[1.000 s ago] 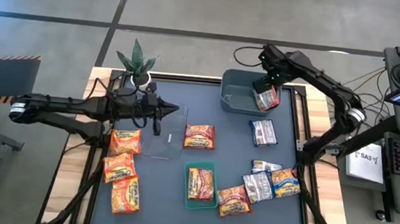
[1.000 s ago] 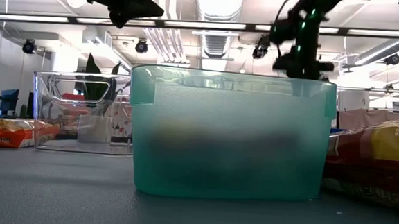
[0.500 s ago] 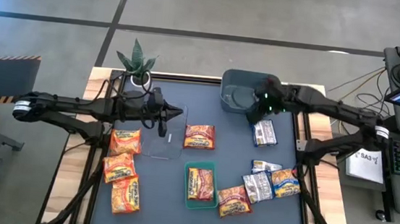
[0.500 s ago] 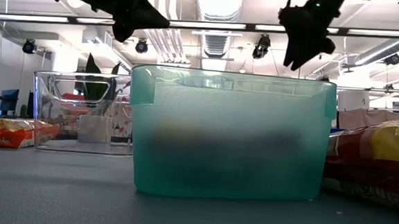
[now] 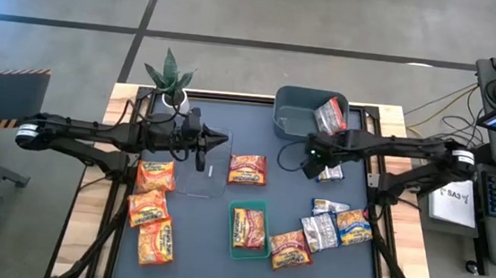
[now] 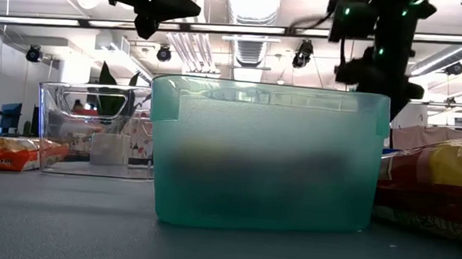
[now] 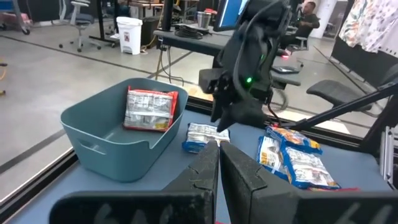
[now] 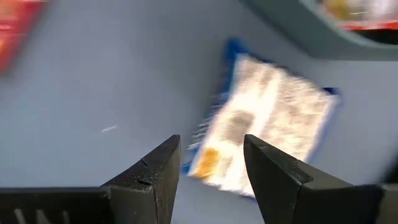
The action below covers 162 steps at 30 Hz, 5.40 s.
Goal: Sort Maruchan noodles
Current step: Put the blue noodle pack into the transparent bin
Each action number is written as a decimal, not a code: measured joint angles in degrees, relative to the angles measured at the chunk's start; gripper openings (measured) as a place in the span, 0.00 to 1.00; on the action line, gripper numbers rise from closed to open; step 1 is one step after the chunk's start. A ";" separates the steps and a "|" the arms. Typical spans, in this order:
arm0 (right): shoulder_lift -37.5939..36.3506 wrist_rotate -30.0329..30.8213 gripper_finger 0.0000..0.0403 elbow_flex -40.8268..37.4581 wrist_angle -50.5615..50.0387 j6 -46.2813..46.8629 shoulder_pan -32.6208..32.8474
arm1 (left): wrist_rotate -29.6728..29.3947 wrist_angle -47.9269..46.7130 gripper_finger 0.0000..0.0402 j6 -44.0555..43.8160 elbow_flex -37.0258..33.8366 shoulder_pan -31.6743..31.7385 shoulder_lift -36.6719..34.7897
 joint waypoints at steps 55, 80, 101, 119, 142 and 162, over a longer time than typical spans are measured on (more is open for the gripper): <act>21.91 10.42 0.02 4.55 -1.07 2.17 5.84 | -0.13 0.58 0.00 3.04 0.00 0.00 0.00; -15.73 -1.93 0.02 -18.98 50.72 -6.29 8.73 | 0.44 10.92 0.00 2.57 0.00 -0.02 6.59; -19.63 -15.27 0.02 -27.69 87.40 -9.35 8.60 | 14.01 39.92 0.23 3.99 1.57 -0.02 25.63; -13.82 -21.19 0.02 -24.40 87.37 -10.35 8.59 | 25.71 35.33 0.62 18.38 10.56 1.14 37.09; -8.28 -23.20 0.02 -20.10 88.49 -13.42 8.59 | 29.33 35.79 0.10 14.36 10.56 1.14 37.41; -14.69 -20.72 0.35 -20.07 86.73 -12.85 7.10 | 31.98 30.04 0.08 10.36 10.49 0.98 30.79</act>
